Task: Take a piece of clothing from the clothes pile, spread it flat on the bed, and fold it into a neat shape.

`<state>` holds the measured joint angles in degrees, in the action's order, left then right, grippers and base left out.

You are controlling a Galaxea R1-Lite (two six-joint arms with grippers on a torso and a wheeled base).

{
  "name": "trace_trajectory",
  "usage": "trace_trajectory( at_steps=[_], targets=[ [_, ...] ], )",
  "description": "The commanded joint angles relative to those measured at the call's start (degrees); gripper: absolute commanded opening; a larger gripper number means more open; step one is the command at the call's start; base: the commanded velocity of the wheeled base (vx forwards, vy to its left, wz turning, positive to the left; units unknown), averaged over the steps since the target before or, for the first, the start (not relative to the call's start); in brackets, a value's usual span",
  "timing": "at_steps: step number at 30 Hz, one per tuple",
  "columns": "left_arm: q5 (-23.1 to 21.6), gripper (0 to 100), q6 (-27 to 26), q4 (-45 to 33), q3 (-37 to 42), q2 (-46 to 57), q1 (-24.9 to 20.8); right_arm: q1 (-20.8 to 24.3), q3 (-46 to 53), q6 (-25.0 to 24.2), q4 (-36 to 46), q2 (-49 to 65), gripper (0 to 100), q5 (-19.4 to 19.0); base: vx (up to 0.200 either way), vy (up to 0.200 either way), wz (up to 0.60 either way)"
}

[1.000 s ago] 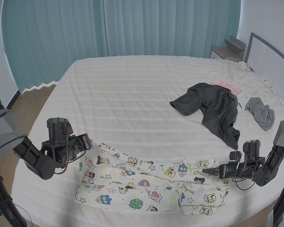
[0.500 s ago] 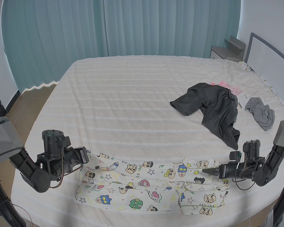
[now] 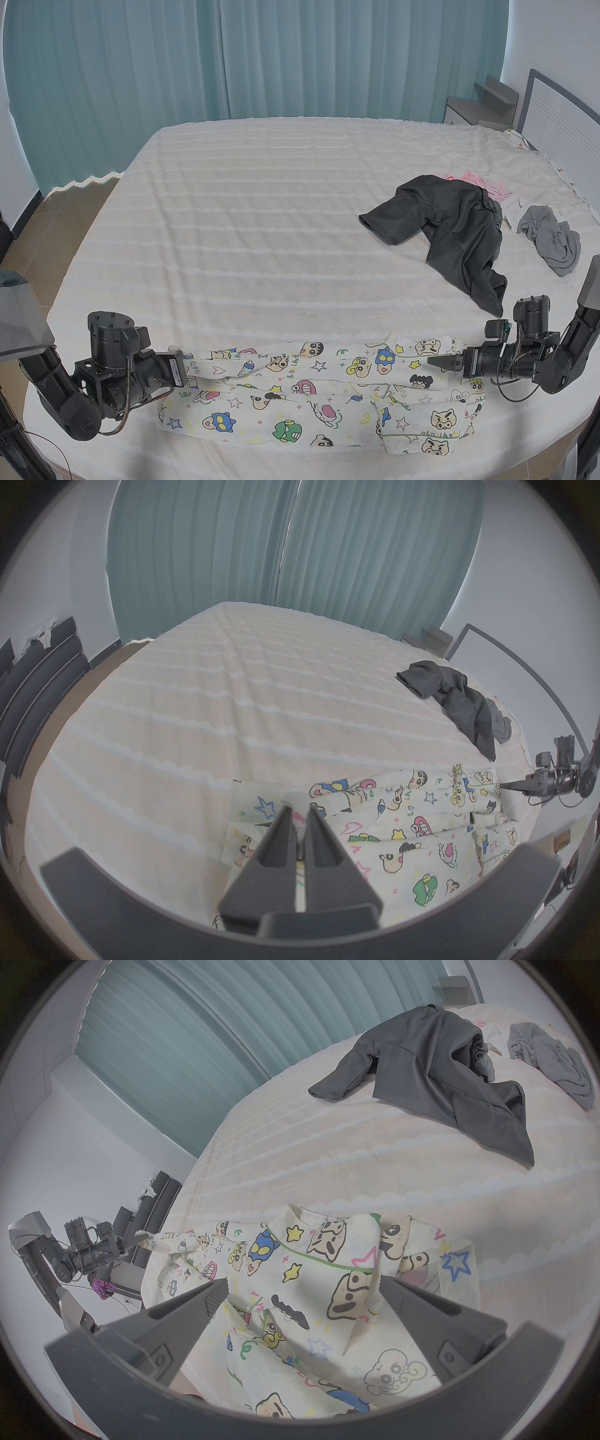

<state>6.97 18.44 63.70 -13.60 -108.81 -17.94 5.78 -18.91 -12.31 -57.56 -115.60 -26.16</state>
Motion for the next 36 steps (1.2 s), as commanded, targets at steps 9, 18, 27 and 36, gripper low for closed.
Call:
trace_trajectory(
  at_steps=[9,18,27,36],
  targets=[
    [-0.12,0,0.01,9.43,8.86,-7.11,-0.34,0.02,0.01,0.01,0.0,0.2,100,-0.03,0.0,0.0,0.0],
    [0.23,0,-0.43,25.78,13.17,-20.39,-0.16,0.02,0.01,-0.08,0.08,0.12,100,-0.03,0.0,0.0,0.0],
    [0.06,0,-5.52,25.6,13.17,-20.91,1.07,0.02,0.01,-0.08,0.08,0.12,100,-0.03,0.0,0.0,0.0],
    [0.06,0,-7.02,25.6,13.17,-20.65,3.62,0.02,0.01,-0.08,0.08,0.03,100,-0.29,0.0,0.0,0.0]
  ],
)
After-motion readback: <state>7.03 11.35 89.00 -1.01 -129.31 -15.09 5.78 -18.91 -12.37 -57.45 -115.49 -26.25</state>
